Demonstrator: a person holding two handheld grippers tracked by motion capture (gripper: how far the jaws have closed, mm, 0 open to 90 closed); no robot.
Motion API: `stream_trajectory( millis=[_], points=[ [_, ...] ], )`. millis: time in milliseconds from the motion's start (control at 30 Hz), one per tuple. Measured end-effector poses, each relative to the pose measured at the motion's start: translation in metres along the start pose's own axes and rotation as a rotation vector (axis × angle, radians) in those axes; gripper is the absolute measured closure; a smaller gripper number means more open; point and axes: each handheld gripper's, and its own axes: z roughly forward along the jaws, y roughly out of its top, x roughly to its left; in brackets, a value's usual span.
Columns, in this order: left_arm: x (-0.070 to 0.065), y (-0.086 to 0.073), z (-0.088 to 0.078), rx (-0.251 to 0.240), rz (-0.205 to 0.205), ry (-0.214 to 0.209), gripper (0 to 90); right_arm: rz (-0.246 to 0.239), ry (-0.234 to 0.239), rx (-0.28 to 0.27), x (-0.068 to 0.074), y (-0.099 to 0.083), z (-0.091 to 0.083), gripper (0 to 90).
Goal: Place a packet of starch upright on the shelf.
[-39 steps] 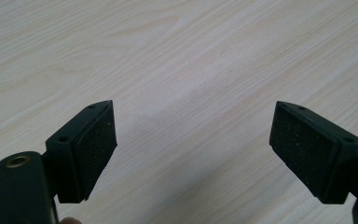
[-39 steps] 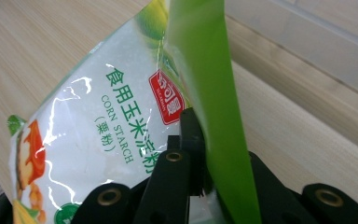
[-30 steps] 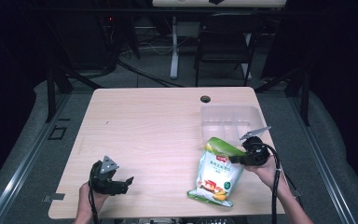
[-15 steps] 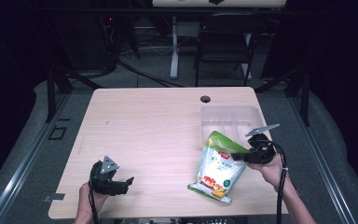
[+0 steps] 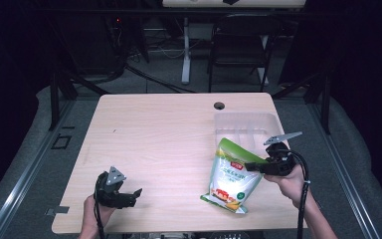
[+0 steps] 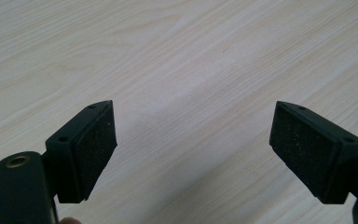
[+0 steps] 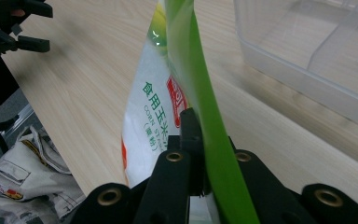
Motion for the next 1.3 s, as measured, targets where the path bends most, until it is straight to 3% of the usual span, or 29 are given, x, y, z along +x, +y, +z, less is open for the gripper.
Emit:
stream_trajectory(
  millis=[300,667,1300],
  points=[
    [0.000,-0.001,-0.001,-0.008,-0.005,0.009,14.6,-0.021,0.030,-0.019,0.012,0.002,-0.008,90.0],
    [0.001,-0.001,-0.001,-0.001,-0.009,-0.001,14.2,-0.064,0.011,-0.054,0.023,0.007,-0.017,90.0],
    [0.000,-0.001,-0.001,-0.006,-0.009,0.005,14.1,-0.058,-0.025,-0.097,0.027,0.012,-0.028,90.0]
  ],
)
